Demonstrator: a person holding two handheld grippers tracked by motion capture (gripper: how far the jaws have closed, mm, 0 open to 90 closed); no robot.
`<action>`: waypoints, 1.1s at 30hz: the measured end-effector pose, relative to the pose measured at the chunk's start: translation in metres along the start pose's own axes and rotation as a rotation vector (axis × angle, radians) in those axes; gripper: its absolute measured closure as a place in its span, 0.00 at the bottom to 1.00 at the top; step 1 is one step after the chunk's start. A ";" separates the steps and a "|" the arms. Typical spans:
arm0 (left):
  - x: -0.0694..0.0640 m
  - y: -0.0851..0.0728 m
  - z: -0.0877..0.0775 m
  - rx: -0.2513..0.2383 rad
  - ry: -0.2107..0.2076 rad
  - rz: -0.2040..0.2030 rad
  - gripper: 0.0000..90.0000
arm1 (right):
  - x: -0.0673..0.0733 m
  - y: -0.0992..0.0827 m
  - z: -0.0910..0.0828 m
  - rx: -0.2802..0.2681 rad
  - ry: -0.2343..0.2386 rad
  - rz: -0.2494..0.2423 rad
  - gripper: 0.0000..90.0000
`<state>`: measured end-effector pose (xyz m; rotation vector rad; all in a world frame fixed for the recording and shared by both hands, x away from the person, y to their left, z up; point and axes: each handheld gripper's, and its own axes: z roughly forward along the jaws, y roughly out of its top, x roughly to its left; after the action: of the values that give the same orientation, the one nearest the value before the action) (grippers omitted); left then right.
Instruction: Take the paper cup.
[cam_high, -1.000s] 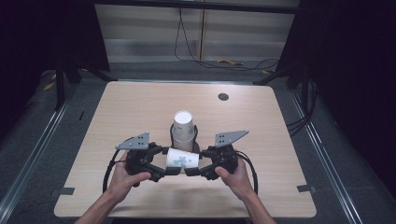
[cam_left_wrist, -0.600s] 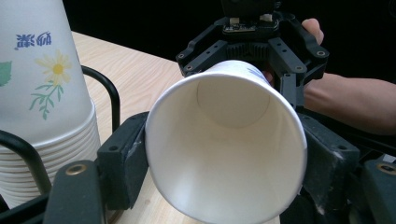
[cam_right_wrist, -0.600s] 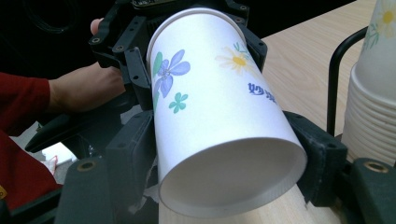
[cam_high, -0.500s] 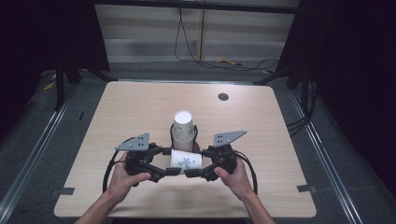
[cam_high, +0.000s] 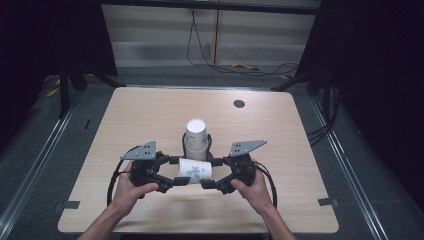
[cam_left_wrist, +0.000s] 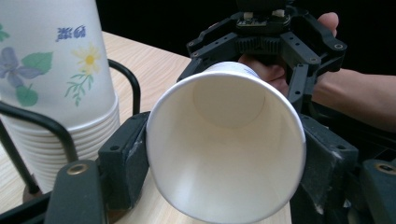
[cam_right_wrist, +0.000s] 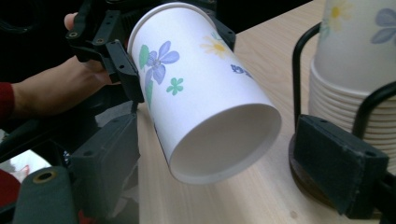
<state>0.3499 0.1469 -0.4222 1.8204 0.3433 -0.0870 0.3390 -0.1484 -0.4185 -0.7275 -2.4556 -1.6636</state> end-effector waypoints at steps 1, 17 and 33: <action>0.000 0.000 0.000 0.000 0.000 0.000 0.30 | 0.000 0.000 0.000 0.000 0.000 0.000 0.15; 0.005 -0.008 -0.018 0.034 0.044 -0.040 0.30 | 0.001 -0.002 -0.012 -0.013 -0.232 0.002 0.15; 0.009 -0.008 -0.039 0.062 0.100 -0.059 0.29 | 0.000 -0.014 -0.026 -0.036 -0.326 0.046 0.16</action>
<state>0.3514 0.1873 -0.4210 1.8800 0.4701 -0.0483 0.3282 -0.1755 -0.4197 -1.1321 -2.5958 -1.6934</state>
